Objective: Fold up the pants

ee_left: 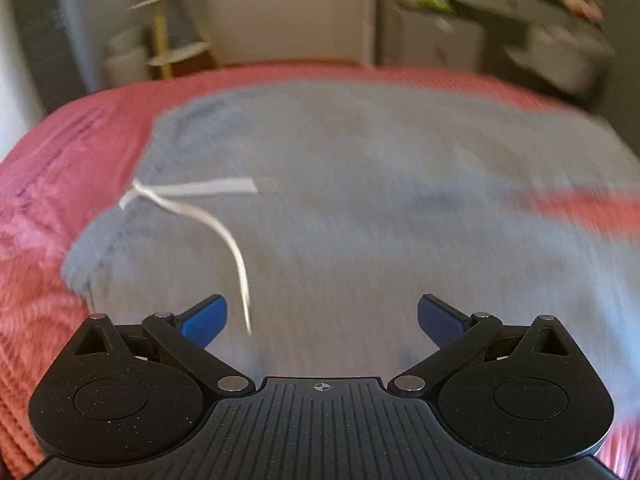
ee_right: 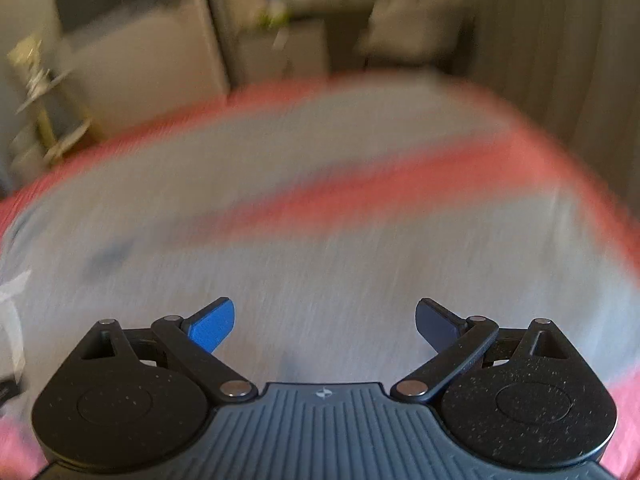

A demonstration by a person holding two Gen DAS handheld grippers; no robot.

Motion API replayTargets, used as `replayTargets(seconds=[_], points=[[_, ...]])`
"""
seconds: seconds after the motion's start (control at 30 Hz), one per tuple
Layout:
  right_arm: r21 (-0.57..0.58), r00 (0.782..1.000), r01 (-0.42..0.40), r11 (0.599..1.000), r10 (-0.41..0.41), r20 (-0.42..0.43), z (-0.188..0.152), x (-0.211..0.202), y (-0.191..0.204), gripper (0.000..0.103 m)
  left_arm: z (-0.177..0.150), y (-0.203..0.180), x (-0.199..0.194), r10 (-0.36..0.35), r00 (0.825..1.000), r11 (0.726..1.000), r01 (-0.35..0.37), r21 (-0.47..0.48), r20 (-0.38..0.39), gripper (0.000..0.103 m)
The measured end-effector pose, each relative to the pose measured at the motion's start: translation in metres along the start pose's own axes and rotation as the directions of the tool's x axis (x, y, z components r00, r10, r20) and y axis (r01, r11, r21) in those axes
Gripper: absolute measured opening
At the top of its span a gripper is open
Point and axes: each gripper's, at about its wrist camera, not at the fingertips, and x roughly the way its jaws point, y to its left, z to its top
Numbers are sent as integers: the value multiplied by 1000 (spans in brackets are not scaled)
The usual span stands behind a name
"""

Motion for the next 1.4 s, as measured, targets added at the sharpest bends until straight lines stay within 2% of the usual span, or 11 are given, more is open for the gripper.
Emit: replayTargets(seconds=[0.1,0.23,0.33,0.53,0.63,0.7,0.77,0.8,1.03,1.27,1.4], points=[[69,987,-20,997,9,159,66,32,-7,97,41,5,24,70,997,991,-66,-117,31,103],[119,994,-83,989,90,-54,158,142,-1,97,80,6,57,117,991,978,-103,-183,65,103],[238,994,-11,971,36,-100,208,217,-2,97,72,13,73,182,977,961,-153,-231,107,103],[384,977,148,911,-73,-202,253,330,-13,97,72,22,105,126,989,967,-106,-233,73,103],[459,955,217,862,-89,-284,248,362,-25,94,74,23,113,107,990,966,-83,-244,87,103],[391,957,233,890,-137,-258,243,361,-21,71,73,25,115,87,992,965,-60,-257,94,103],[337,958,246,909,-174,-229,237,349,-19,21,71,31,119,70,994,960,-46,-277,79,103],[355,974,178,918,-113,-196,230,335,-26,14,69,36,120,52,996,952,-28,-304,70,103],[473,983,-180,862,180,46,127,178,-81,10,61,68,100,-13,990,908,71,-413,142,103],[544,961,-231,807,276,-1,-47,98,-105,8,107,64,119,-184,969,899,234,-370,166,103],[586,954,-272,763,293,61,-63,95,-108,5,146,65,169,-161,985,909,171,-380,60,102]])
